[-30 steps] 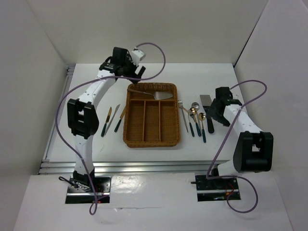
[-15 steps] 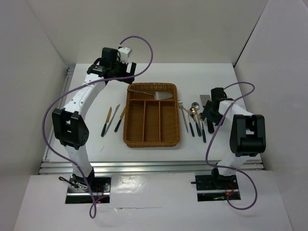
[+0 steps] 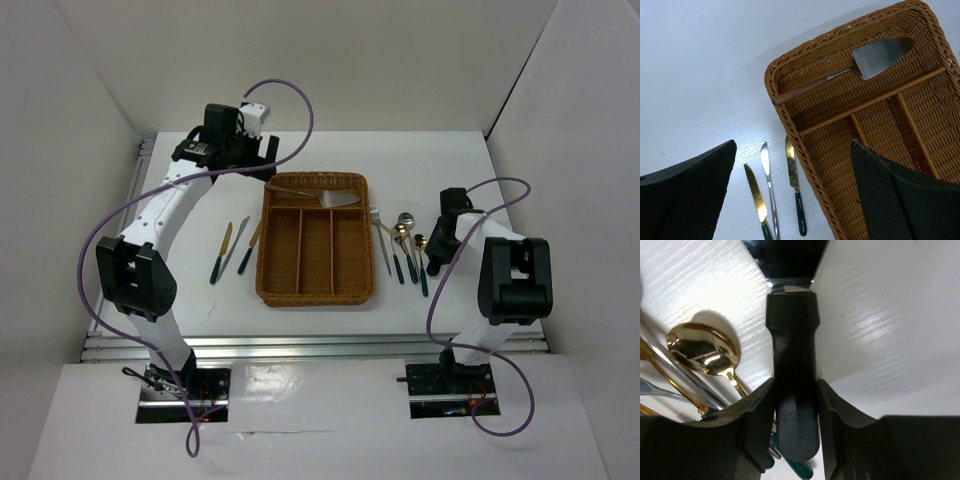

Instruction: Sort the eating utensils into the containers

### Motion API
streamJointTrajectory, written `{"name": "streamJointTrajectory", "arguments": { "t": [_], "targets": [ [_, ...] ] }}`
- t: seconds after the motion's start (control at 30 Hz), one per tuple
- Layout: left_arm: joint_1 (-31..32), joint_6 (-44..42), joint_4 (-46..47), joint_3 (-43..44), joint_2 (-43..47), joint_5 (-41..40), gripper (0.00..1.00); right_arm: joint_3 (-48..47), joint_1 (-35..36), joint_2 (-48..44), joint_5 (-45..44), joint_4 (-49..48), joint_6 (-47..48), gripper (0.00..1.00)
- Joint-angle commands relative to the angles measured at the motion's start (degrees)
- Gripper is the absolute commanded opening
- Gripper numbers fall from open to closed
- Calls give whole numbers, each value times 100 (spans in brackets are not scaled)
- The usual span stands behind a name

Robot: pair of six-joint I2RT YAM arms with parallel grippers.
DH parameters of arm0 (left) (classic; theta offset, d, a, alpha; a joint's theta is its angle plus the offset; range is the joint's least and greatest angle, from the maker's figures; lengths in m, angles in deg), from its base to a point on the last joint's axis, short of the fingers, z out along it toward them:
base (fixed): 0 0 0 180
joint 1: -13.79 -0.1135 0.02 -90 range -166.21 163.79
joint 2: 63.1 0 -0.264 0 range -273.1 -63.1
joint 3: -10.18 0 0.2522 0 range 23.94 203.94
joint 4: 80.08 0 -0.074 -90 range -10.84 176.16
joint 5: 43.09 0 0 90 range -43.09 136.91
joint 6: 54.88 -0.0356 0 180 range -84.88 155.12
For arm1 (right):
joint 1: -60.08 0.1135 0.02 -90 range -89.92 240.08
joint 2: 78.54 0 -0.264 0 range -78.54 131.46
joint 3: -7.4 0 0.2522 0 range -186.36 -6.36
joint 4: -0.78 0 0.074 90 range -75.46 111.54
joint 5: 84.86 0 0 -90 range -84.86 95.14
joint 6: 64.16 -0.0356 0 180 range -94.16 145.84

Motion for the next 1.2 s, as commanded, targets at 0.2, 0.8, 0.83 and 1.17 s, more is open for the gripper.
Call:
{"name": "streamJointTrajectory", "arguments": {
  "t": [0.2,0.8,0.83,1.17],
  "targets": [
    [15,272,-47,93,143,833,100,-367,-25,443,13,369,-370,0],
    [480,-82,567,-337,275,5018,96,-2512,344,-761,1516,1294,-1636,0],
    [481,94,708,-415,275,5019,96,-2582,579,-761,1395,1293,-1706,0],
    [841,1756,1737,-636,275,4667,96,-2890,1231,-1007,1508,959,-1760,0]
  ]
}}
